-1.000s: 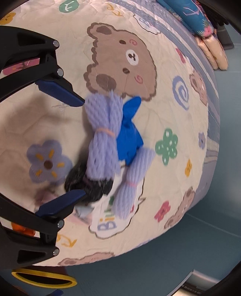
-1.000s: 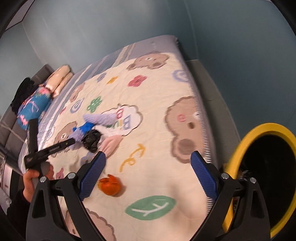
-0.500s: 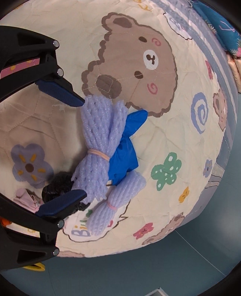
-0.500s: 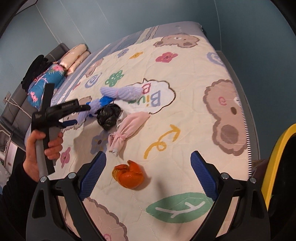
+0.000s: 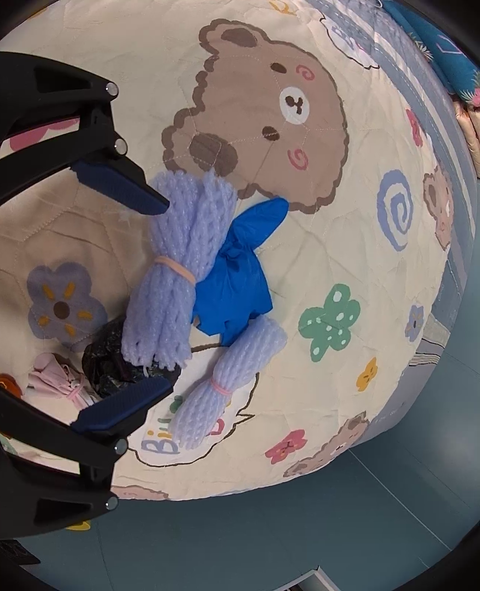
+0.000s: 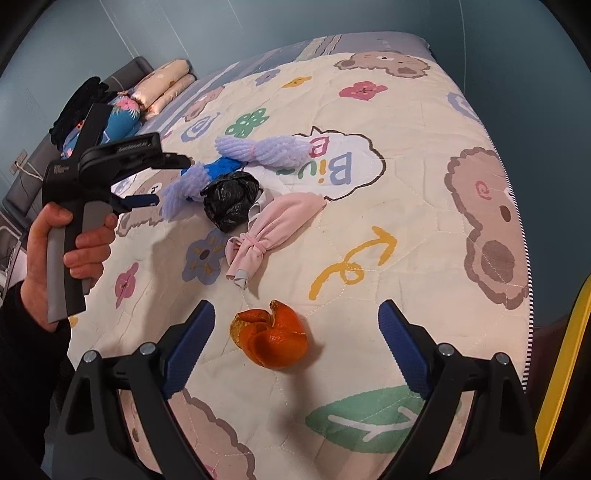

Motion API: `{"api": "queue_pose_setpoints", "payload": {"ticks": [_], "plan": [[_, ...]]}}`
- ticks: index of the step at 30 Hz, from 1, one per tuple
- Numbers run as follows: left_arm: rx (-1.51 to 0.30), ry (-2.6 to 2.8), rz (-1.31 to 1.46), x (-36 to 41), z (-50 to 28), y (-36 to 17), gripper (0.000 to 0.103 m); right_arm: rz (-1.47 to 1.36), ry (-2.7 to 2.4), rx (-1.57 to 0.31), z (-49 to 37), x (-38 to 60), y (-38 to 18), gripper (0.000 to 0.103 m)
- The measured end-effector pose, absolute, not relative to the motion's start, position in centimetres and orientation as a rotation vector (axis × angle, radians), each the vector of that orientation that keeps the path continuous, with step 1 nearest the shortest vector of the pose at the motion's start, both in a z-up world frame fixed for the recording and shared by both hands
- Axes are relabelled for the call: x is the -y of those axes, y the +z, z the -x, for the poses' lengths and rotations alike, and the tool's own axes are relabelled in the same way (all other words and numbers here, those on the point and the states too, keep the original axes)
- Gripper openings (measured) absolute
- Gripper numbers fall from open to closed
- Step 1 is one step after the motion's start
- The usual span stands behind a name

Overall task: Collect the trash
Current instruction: 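Grasp the lavender foam net with the left tool while the right tool grasps an orange peel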

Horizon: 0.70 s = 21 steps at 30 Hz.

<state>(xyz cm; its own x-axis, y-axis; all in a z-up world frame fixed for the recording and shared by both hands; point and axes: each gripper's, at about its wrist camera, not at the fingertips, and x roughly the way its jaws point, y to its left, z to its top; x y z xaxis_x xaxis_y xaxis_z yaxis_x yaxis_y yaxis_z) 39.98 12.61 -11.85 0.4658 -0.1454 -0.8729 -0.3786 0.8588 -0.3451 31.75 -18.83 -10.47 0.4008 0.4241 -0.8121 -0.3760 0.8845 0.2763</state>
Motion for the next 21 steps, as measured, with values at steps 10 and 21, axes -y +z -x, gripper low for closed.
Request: {"api": "queue_pose_setpoints", "payload": {"ticks": [10, 21], "plan": [[-1.115, 0.154, 0.572, -12.2, -41.4, -13.6, 0.066, 0.047, 0.519, -1.102, -31.5, 16.6, -12.7, 0.074], [-1.168, 0.108, 0.695, -13.0, -40.7, -17.6, 0.016, 0.104, 0.550, -1.133, -30.7, 15.0, -14.4, 0.041]]}}
